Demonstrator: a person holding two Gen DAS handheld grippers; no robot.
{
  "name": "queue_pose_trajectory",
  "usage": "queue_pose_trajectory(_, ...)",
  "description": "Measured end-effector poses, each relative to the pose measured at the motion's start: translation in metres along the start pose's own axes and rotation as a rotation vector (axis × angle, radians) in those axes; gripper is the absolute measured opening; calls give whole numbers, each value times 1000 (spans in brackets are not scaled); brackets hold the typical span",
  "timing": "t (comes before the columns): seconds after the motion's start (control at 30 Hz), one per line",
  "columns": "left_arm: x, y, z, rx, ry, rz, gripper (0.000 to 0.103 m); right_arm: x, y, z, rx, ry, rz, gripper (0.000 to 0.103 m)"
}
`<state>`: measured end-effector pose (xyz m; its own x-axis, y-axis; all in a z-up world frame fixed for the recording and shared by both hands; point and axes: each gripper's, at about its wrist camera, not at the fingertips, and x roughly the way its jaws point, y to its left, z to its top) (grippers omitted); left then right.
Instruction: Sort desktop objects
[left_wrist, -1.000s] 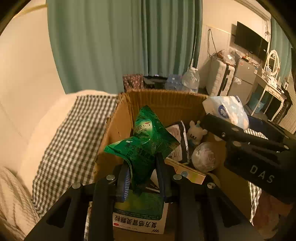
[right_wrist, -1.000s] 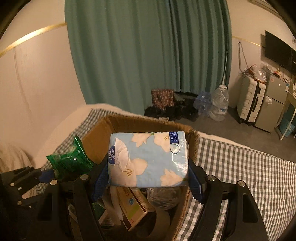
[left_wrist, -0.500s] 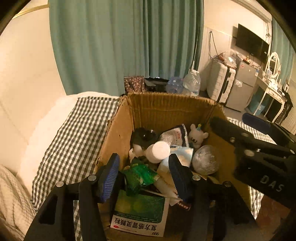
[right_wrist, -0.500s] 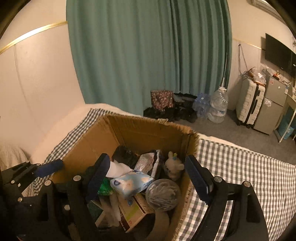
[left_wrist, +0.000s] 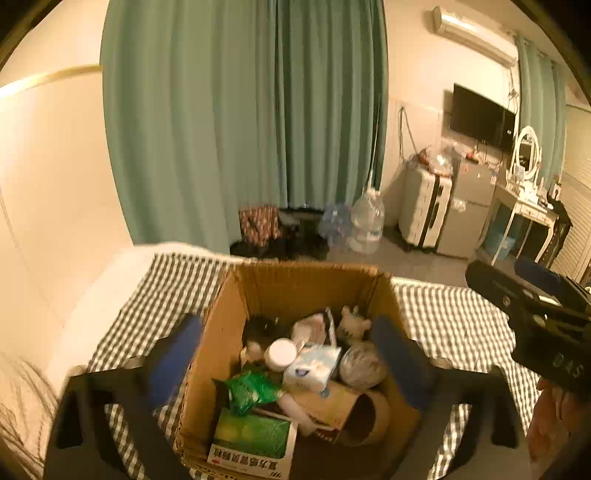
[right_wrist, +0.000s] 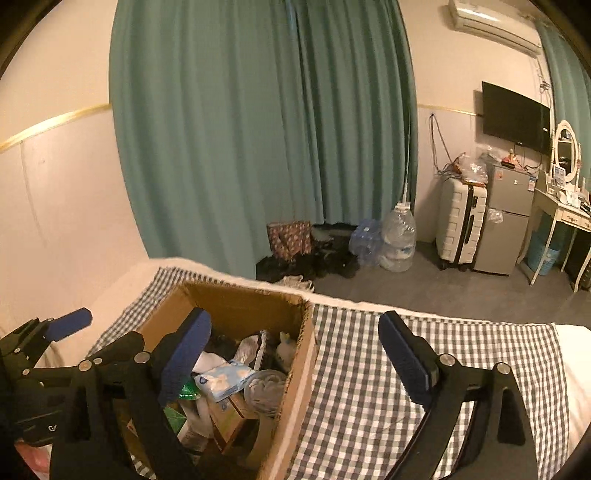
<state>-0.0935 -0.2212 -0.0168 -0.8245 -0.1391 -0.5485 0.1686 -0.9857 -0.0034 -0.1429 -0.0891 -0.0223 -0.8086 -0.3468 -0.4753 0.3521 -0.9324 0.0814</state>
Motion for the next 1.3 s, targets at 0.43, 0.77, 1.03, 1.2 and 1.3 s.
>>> queue_pose_trajectory(0.43, -59, -53, 23, 50, -148, -12, 103, -94, -48, 18, 10, -116, -139, 103)
queue_pose_trajectory(0.77, -95, -99, 33, 68, -221, -84, 103, -151, -86, 17, 3, -136, -225, 103)
queue_pose_trajectory(1.03, -113, -136, 27, 95, -282, -111, 103, -190, -128, 13, 28, -143, -299, 103)
queue_pose_trajectory(1.2, -116, -151, 28, 80, -279, -118, 103, -207, -152, 8, 30, -137, -326, 103)
queue_pose_trajectory(1.3, -115, -158, 26, 69, -267, -126, 103, -216, -166, 0, 41, -140, -346, 103)
